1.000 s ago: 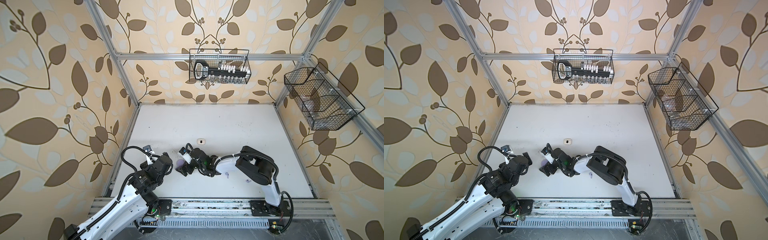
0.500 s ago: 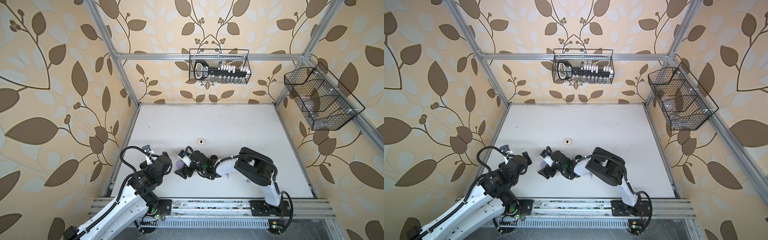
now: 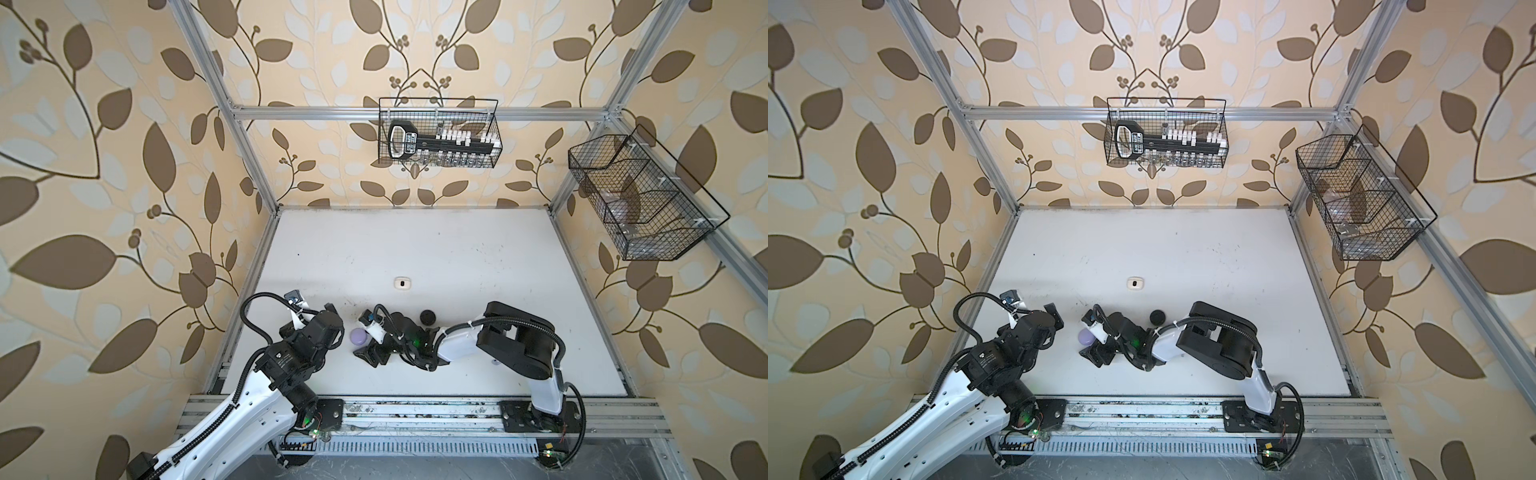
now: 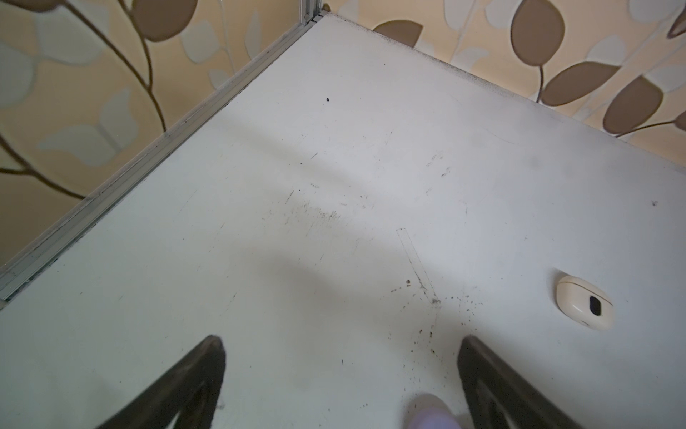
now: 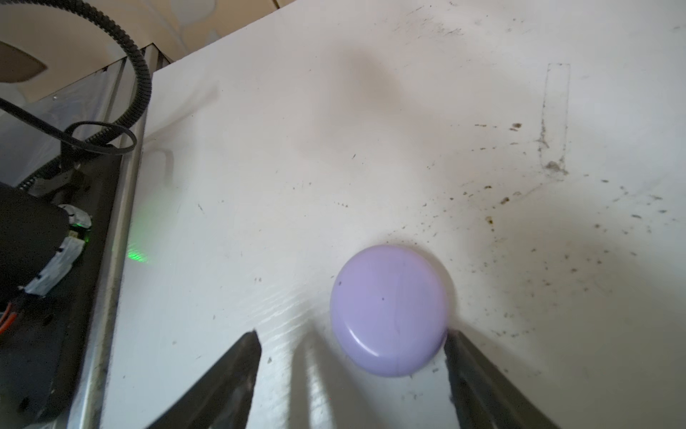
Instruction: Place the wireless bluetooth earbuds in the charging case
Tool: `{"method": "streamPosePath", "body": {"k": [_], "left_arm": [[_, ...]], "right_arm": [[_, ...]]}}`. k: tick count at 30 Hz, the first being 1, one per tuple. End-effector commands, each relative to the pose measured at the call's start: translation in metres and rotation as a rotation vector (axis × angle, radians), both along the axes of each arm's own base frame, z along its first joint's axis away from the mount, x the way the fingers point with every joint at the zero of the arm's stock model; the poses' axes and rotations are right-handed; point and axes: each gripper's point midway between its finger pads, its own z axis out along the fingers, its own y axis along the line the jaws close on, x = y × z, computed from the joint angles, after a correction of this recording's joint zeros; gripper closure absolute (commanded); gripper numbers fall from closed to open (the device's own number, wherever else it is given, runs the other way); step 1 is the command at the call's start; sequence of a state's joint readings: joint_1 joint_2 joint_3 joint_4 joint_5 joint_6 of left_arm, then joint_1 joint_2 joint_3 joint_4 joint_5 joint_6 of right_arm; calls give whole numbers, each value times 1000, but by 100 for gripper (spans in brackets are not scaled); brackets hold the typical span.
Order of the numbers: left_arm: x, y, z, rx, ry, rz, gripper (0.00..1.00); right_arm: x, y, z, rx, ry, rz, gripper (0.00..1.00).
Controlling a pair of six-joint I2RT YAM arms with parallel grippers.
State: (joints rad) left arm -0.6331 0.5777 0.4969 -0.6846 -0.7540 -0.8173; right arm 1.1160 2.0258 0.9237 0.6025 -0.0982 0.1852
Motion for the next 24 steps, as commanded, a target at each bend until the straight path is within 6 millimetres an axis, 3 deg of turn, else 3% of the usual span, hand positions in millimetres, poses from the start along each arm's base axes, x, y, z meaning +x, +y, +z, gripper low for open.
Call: {"method": "streamPosePath", "body": {"k": [1, 12, 18, 24], "left_arm": [[0, 4, 3, 4, -14, 21, 1], [0, 4, 3, 0, -15, 20, 1], [0, 4, 3, 1, -15, 19, 1], [0, 4, 3, 0, -15, 19, 1]], "right_arm": [[0, -3, 7, -24, -64, -30, 21], [32, -5, -16, -126, -110, -92, 19], [22, 10, -25, -114, -82, -11, 19], [24, 14, -32, -129, -78, -14, 24]]}}
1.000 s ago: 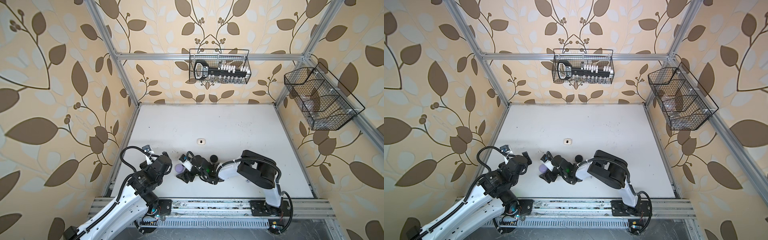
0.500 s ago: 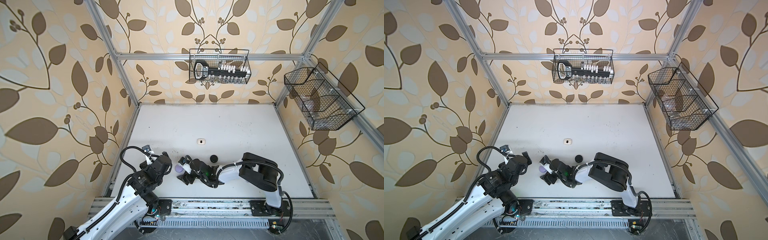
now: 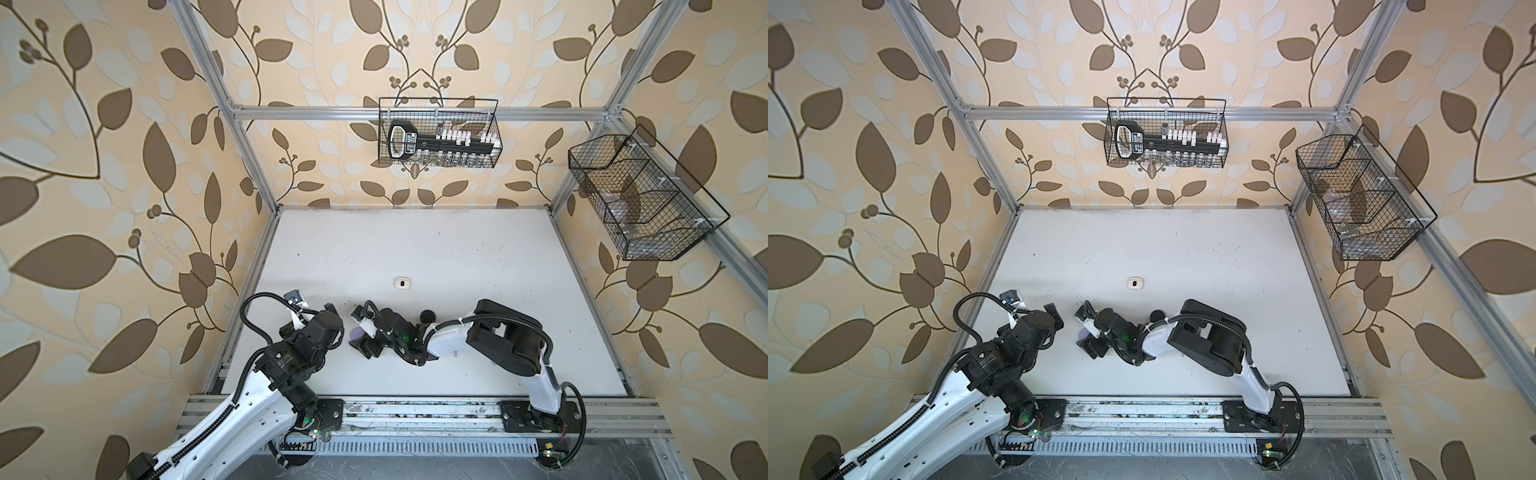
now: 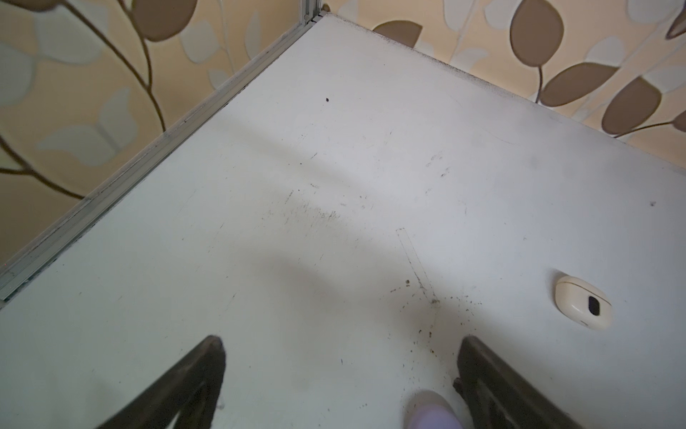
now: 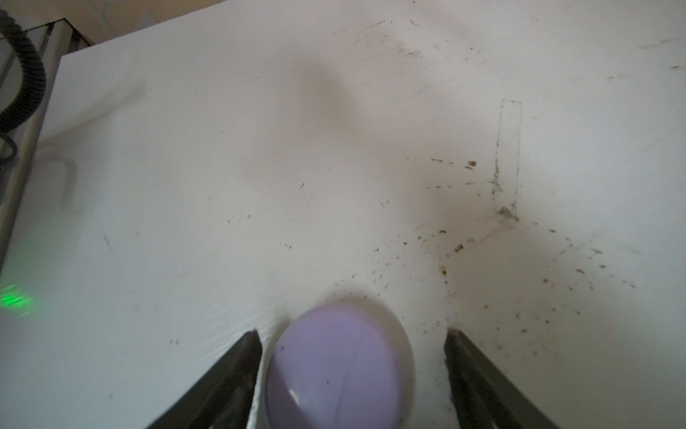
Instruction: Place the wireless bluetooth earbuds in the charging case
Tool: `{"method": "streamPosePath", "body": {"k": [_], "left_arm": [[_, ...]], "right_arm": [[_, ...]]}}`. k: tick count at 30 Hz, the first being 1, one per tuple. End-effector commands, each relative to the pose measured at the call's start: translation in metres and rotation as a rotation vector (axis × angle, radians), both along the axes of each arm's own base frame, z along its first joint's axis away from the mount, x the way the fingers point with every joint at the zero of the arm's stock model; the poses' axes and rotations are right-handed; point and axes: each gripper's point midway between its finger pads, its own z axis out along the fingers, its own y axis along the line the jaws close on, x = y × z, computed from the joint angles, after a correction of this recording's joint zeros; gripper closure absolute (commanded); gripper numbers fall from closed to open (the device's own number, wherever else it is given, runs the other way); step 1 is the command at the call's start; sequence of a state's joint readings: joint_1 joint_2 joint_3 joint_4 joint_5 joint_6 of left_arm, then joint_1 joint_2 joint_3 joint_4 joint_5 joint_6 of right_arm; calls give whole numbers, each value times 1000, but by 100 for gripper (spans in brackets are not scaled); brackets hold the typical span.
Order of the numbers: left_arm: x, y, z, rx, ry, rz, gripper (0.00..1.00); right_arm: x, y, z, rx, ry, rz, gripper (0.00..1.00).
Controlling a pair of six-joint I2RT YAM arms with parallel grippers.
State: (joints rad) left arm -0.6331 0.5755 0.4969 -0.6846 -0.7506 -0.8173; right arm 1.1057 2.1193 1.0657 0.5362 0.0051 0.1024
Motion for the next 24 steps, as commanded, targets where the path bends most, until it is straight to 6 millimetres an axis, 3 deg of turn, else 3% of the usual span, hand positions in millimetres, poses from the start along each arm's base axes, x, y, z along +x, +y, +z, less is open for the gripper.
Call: {"method": "streamPosePath", "body": {"k": [1, 19, 24], "left_arm": [[0, 4, 3, 4, -15, 21, 1], [0, 5, 3, 3, -16, 22, 1], [0, 5, 3, 2, -17, 22, 1]], "right_arm": [[-10, -3, -24, -64, 30, 32, 25], [-15, -19, -28, -135, -42, -24, 32], [-16, -18, -31, -138, -41, -20, 39]]}}
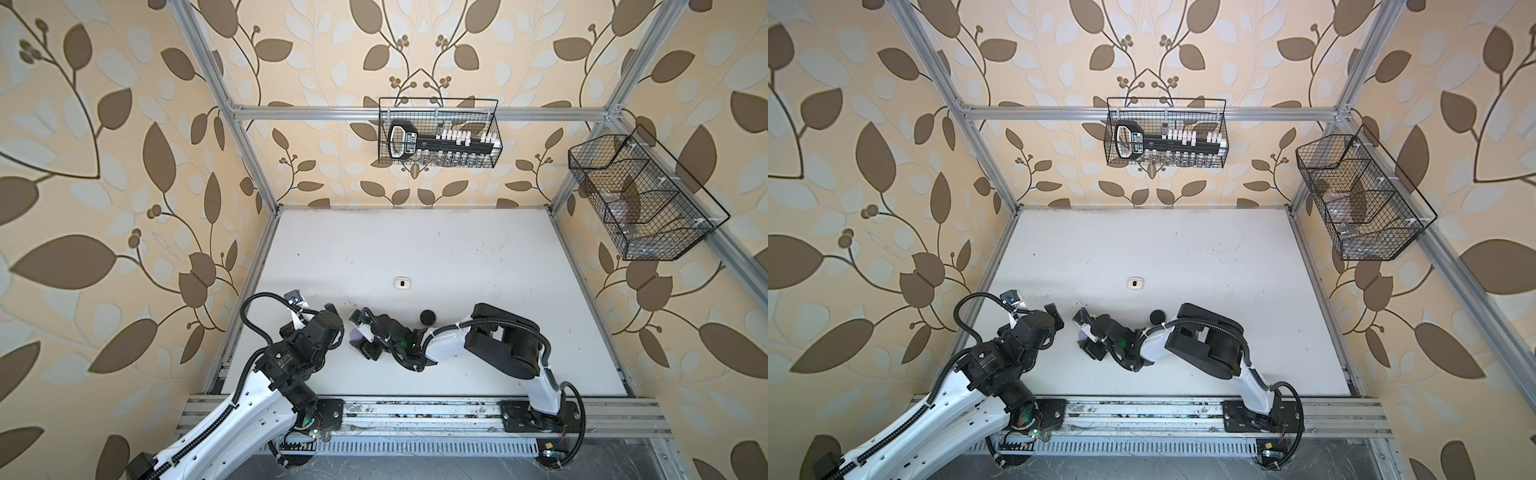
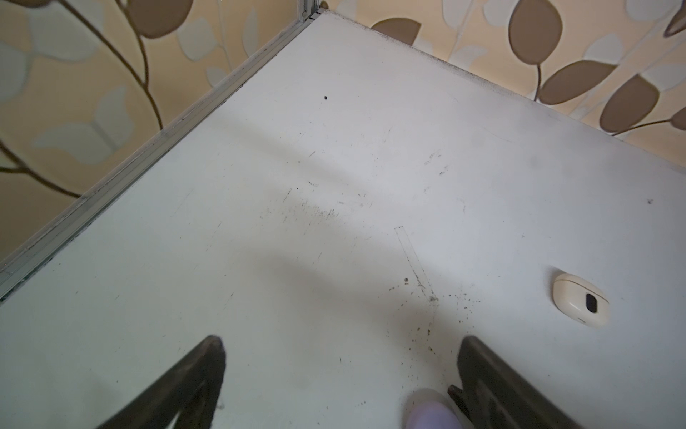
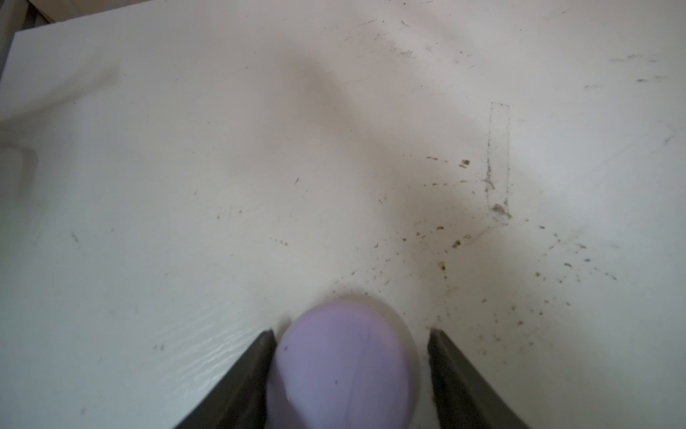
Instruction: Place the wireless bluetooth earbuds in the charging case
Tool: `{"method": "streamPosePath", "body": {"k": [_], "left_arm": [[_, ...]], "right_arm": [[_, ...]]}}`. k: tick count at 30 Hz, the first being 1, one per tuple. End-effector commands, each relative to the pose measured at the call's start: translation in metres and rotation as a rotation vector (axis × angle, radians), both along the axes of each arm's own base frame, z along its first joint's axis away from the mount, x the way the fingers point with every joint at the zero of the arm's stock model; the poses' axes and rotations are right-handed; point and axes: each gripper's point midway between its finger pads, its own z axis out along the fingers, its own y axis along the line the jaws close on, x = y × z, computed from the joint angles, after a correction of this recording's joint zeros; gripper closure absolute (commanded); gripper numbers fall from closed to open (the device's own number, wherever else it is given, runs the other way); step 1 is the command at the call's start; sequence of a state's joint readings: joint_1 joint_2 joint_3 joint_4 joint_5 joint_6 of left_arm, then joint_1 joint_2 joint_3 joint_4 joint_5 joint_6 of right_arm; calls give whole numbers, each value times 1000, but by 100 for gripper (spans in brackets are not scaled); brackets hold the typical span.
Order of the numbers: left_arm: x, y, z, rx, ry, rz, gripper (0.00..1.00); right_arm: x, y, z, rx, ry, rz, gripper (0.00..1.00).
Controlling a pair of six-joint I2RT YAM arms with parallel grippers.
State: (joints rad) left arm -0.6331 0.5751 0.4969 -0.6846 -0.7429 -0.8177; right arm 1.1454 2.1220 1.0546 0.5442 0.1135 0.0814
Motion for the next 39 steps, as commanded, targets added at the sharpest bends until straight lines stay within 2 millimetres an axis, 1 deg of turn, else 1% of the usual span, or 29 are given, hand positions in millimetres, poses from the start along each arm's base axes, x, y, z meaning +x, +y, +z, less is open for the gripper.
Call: {"method": "streamPosePath", "body": {"k": [1, 4, 7, 9, 11, 14, 16, 19, 22, 24, 31, 36, 39], "left_arm": [[0, 6, 3, 7, -19, 26, 1], [0, 5, 3, 6, -20, 26, 1], [3, 3, 5, 6, -22, 12, 1], [5, -4, 5, -5, -15, -21, 1], [9, -17, 6, -31, -6, -81, 1], [12, -51, 12, -123, 16, -247, 4], [11, -82, 19, -210, 19, -400, 8], [7, -125, 32, -321, -8, -615, 9], [-1, -157, 41, -409, -16, -780, 14], [-5, -170, 42, -458, -19, -847, 16], [-19, -192, 40, -561, -10, -966, 21], [-30, -200, 44, -621, -29, -1031, 22], [-35, -206, 46, -638, -26, -1062, 25]], "right_arm": [[-12, -17, -29, -101, 29, 16, 42], [-13, -17, -26, -98, 28, 16, 47], [-14, -22, -20, -86, 31, 15, 49], [-15, -27, -12, -65, 30, 13, 50], [-15, -34, -1, -40, 23, 6, 51], [-17, -50, 17, -3, -6, -10, 52], [-18, -63, 28, 13, -31, -19, 52], [-16, -82, 42, 34, -66, -46, 53], [-15, -101, 55, 39, -110, -76, 56], [-17, -113, 62, 48, -134, -90, 57], [-33, -143, 92, 108, -222, -98, 58], [-48, -157, 115, 159, -300, -78, 60], [-53, -163, 127, 186, -347, -68, 61]]}}
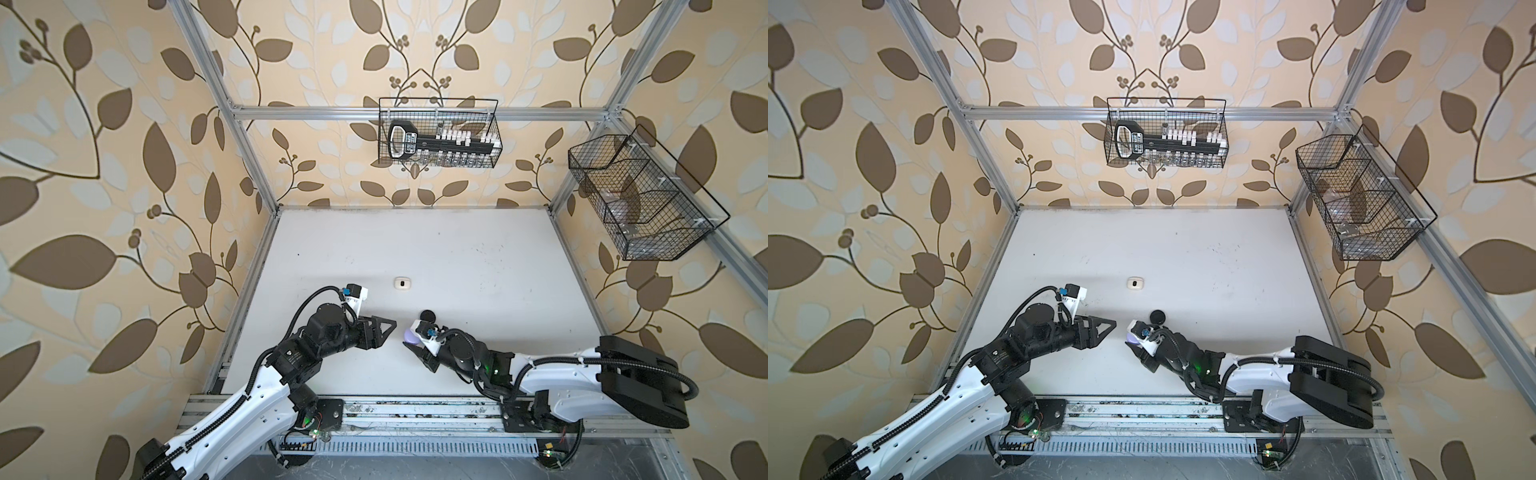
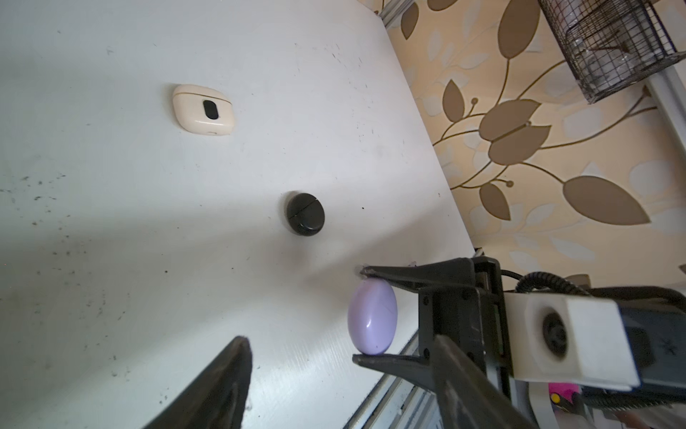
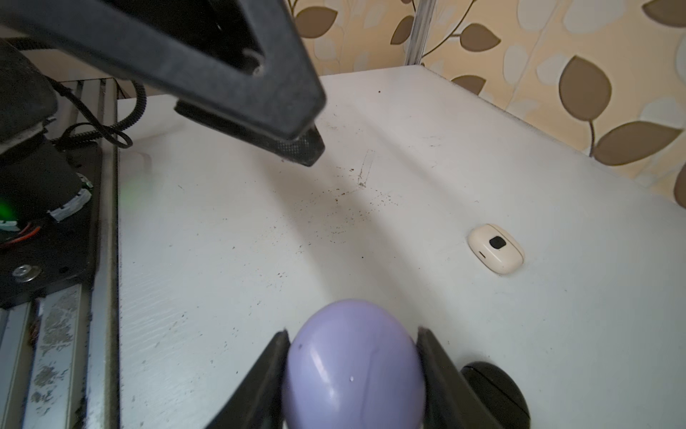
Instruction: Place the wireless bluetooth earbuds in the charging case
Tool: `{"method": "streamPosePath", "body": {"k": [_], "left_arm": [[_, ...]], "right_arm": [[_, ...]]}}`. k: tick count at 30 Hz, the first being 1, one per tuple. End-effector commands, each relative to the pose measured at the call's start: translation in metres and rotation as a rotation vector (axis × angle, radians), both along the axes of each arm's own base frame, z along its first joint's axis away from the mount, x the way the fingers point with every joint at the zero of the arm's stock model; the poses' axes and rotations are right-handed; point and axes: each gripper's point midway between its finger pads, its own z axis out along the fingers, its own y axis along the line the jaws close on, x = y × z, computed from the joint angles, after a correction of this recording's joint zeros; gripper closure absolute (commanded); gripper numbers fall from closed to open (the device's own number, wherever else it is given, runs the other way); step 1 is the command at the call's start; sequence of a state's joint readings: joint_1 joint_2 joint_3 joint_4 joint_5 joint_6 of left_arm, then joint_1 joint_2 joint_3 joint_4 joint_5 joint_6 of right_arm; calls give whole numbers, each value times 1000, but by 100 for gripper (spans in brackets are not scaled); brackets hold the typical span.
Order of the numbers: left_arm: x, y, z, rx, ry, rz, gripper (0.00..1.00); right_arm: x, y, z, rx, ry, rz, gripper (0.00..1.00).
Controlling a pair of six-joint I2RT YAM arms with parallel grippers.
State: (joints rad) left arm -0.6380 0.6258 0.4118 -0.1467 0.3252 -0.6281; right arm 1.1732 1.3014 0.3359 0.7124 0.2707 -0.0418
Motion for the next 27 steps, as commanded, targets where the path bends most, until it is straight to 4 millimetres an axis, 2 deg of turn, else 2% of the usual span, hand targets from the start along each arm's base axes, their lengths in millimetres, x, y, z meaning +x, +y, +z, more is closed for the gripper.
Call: {"method": "streamPosePath", "body": {"k": [1, 9, 13, 19, 27], "left_arm": [[-9, -16, 21, -83, -44, -85, 25], [-29, -37, 33, -104, -90, -178, 28], [-34, -44, 30, -86, -87, -204, 32], [-36, -50, 33, -95, -94, -217, 38], [-39, -54, 36, -99, -98, -233, 38]], "right_arm": [[0, -7, 22, 39, -99, -6, 61], [-6, -11, 43, 80, -163, 27, 64], [-11, -12, 49, 98, -174, 47, 65], [-14, -16, 51, 109, -188, 57, 65], [-16, -13, 51, 115, -197, 77, 68]]}}
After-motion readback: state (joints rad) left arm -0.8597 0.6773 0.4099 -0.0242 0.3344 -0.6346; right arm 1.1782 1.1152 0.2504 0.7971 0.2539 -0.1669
